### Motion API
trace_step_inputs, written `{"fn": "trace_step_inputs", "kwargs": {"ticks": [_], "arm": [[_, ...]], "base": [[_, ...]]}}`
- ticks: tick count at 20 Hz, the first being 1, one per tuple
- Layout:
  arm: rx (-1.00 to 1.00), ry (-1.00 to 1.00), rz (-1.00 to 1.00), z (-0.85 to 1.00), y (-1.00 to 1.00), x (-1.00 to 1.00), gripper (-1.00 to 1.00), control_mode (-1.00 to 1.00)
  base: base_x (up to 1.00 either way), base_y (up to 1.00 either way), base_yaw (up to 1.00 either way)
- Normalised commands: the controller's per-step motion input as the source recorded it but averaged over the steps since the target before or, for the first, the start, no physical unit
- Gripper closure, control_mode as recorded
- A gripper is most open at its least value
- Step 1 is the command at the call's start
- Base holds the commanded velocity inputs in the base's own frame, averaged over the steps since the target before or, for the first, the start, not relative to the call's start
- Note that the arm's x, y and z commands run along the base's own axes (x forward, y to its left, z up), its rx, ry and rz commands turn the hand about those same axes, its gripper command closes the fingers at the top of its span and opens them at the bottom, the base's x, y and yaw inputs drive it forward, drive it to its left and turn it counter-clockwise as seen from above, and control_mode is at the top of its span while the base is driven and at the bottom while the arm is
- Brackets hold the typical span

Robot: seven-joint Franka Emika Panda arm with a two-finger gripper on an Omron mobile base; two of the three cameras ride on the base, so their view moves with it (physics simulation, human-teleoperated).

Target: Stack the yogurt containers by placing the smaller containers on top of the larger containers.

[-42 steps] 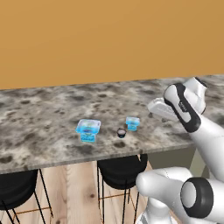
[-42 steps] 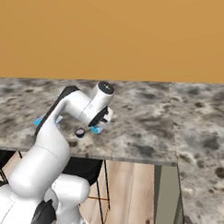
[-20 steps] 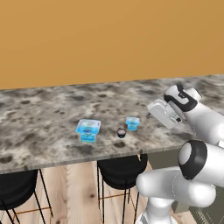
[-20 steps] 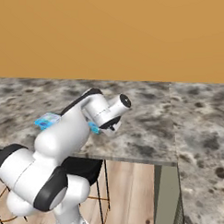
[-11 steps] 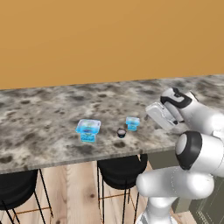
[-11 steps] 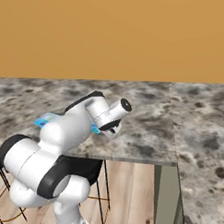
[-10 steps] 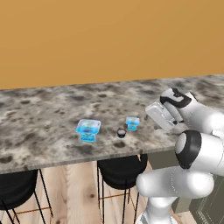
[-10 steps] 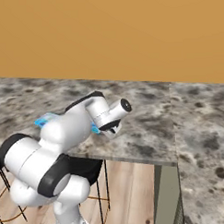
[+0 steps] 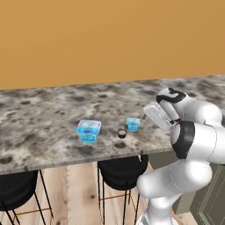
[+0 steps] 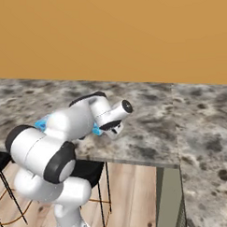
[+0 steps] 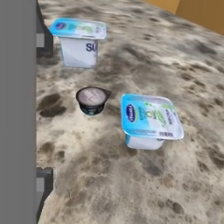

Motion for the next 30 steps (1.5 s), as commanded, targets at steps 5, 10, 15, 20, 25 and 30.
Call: {"fn": "trace_step_inputs", "kwargs": {"ticks": [5, 10, 15, 20, 25, 30], "arm": [[0.0, 0.0, -0.01, -0.16, 0.0, 0.24, -1.0, -1.0], [0.0, 0.0, 0.0, -0.2, 0.0, 0.22, -1.0, -1.0], [0.0, 0.0, 0.0, -0.15, 0.0, 0.2, -1.0, -1.0], [0.0, 0.0, 0.0, -0.12, 0.0, 0.19, -1.0, -1.0], [0.0, 0.0, 0.0, -0.1, 0.0, 0.16, -1.0, -1.0], [0.0, 0.0, 0.0, -0.11, 0.06, 0.28, -1.0, -1.0]], "base": [[0.0, 0.0, 0.0], [0.0, 0.0, 0.0], [0.0, 0.0, 0.0], [0.0, 0.0, 0.0], [0.0, 0.0, 0.0], [0.0, 0.0, 0.0]]}}
